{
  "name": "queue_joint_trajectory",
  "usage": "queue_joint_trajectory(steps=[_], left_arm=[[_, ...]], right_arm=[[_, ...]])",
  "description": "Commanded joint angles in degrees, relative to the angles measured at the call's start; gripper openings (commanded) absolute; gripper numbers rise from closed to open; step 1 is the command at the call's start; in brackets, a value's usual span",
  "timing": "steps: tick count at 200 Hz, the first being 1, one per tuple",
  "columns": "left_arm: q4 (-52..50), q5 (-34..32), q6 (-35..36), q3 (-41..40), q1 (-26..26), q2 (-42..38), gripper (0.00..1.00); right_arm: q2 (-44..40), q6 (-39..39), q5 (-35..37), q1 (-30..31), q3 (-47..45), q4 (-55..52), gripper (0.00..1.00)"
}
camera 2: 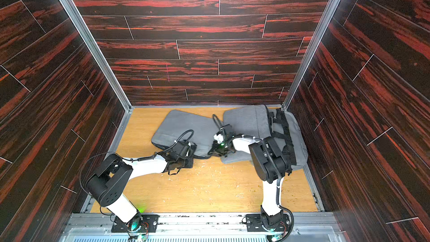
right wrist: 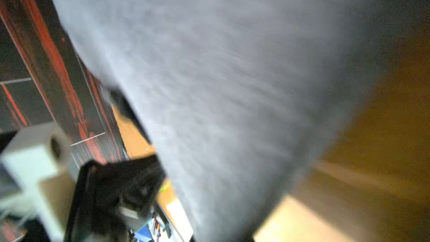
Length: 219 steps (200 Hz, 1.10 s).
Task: Put the mouse into the laptop bag
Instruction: Zip the zipper on the zippered laptop bag.
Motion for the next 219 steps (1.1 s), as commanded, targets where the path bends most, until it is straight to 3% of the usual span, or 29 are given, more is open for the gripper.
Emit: queue_joint_trajectory(steps=[1, 36, 80, 133, 153, 169, 183, 193, 200, 219], left_arm=[[-8.5, -5.4, 0.6, -4.0, 3.7, -1.7, 0.0], [-11.2, -8.0, 0.3, -7.9, 8.8, -7.6, 0.0], [-11.7, -10.8, -3.4, -9.2, 11.1, -9.2, 0.0], [-12.3, -13.2, -6.1, -9.8, 14.4, -9.2, 0.0], [-11.3, -10.7, -5.6, -9.6, 14.4, -9.3, 0.0], [-10.2, -6.8, -5.8, -9.1, 14.3, -9.3, 0.0], [-10.1, -4.9, -6.6, -8.4, 14.0, -9.9, 0.0], [-9.9, -3.5, -7.0, -8.1, 13.8, -10.6, 0.0], [-10.0, -3.0, -7.3, -7.8, 13.5, -11.2, 0.0], [-10.6, -2.0, -8.1, -7.6, 12.7, -12.6, 0.0]], right_arm=[[-4.6, -3.0, 0.0, -7.3, 1.2, -3.3, 0.0], [-4.3, -4.6, -1.6, -12.1, 7.8, -5.9, 0.0], [1.1, -4.7, 0.6, -17.5, 24.0, -11.5, 0.0], [18.0, -8.5, 1.3, -20.3, 56.2, -27.9, 0.0], [25.9, -9.3, -0.8, -19.3, 68.2, -33.6, 0.0], [30.4, -11.1, 1.2, -16.7, 76.0, -39.0, 0.26], [31.6, -12.3, 4.0, -13.9, 77.7, -40.6, 0.47], [31.0, -13.1, 5.9, -12.0, 76.7, -40.7, 0.53], [29.6, -14.0, 8.5, -10.5, 75.0, -40.3, 0.64], [21.6, -15.6, 19.3, -6.3, 63.4, -34.7, 0.68]])
